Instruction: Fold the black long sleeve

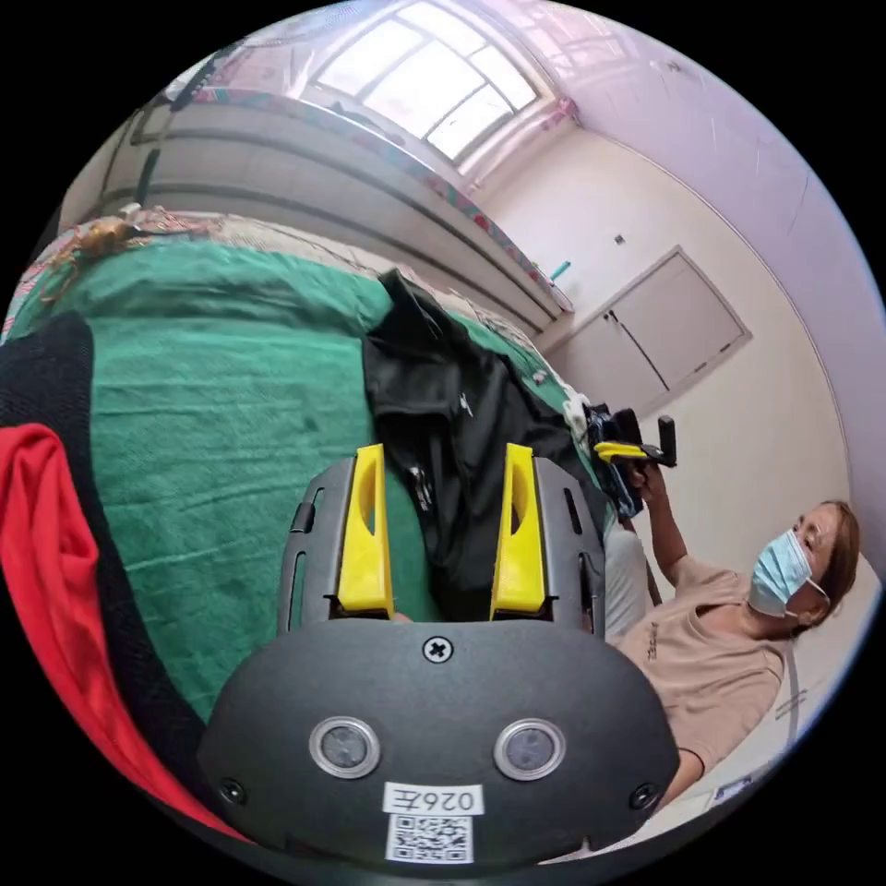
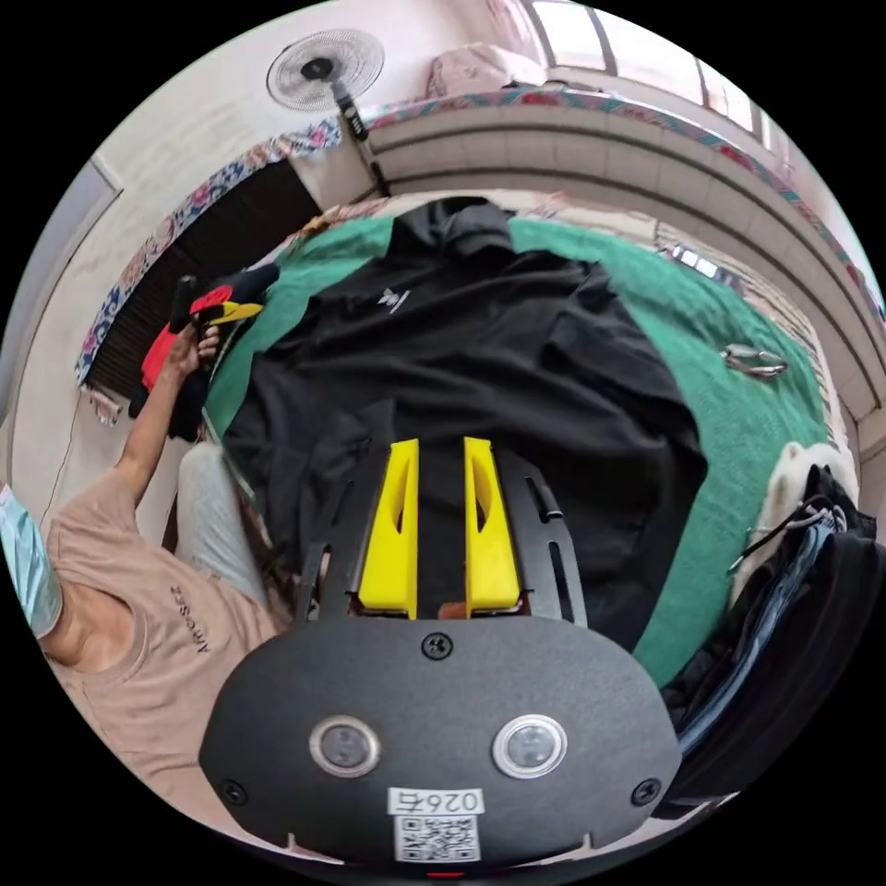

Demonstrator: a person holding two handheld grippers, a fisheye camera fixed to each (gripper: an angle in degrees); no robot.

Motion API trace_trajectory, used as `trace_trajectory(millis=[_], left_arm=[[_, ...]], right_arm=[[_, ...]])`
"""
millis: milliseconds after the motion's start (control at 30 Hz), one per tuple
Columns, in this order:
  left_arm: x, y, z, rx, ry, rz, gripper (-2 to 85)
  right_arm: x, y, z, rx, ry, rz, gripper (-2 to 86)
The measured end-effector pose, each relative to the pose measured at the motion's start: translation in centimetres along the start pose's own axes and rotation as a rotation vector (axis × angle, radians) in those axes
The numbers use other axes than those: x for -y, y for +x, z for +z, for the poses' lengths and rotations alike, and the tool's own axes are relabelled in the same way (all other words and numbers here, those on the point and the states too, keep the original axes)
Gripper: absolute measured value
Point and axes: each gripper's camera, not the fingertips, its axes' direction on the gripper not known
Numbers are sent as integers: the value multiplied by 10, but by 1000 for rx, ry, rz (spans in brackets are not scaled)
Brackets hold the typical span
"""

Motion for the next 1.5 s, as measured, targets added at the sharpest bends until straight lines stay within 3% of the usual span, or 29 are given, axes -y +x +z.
trace_trajectory(millis=[233, 333, 367, 467, 733, 833, 900, 1000, 1033, 1100, 1167, 1233, 1267, 1300, 1367, 1433, 1500], left_arm=[[109, 14, 160, 201, -267, 67, 221], [135, 18, 255, 478, -555, 79, 237], [145, 35, 269, 565, -577, 177, 214], [163, 57, 277, 519, -579, 251, 33], [168, 55, 255, 427, -494, 296, 66], [165, 48, 234, 450, -421, 266, 105], [166, 43, 216, 373, -329, 244, 149], [171, 37, 222, 155, -289, 209, 188], [172, 37, 227, 138, -286, 201, 193], [178, 39, 259, 114, -321, 168, 223], [178, 42, 294, 101, -406, 135, 239], [175, 56, 311, 316, -418, 126, 236], [170, 69, 317, 492, -419, 185, 153], [168, 81, 321, 516, -428, 244, 83], [166, 93, 319, 483, -408, 275, 23], [163, 105, 309, 493, -340, 311, 16], [155, 121, 291, 489, -192, 361, 13]], right_arm=[[79, 52, 65, -119, -24, -17, 103], [99, 57, 91, -141, -83, -59, 114], [105, 56, 100, -192, -131, -82, 98], [115, 52, 105, -374, -210, -164, 13], [143, 120, 53, -745, -127, 7, -9], [150, 166, 47, -676, -142, 139, -4], [150, 201, 47, -573, -173, 272, 17], [133, 203, 17, -565, 75, 353, 26], [130, 199, 11, -543, 138, 348, 27], [128, 182, 1, -294, 311, 253, 42], [142, 169, 13, -91, 327, 150, 60], [164, 151, 38, 6, 253, 51, 83], [179, 135, 59, -2, 193, -16, 97], [193, 118, 81, -46, 122, -78, 106], [209, 94, 115, -101, 6, -172, 105], [218, 73, 140, -117, -95, -265, 53], [217, 47, 141, -228, -27, -353, -2]])
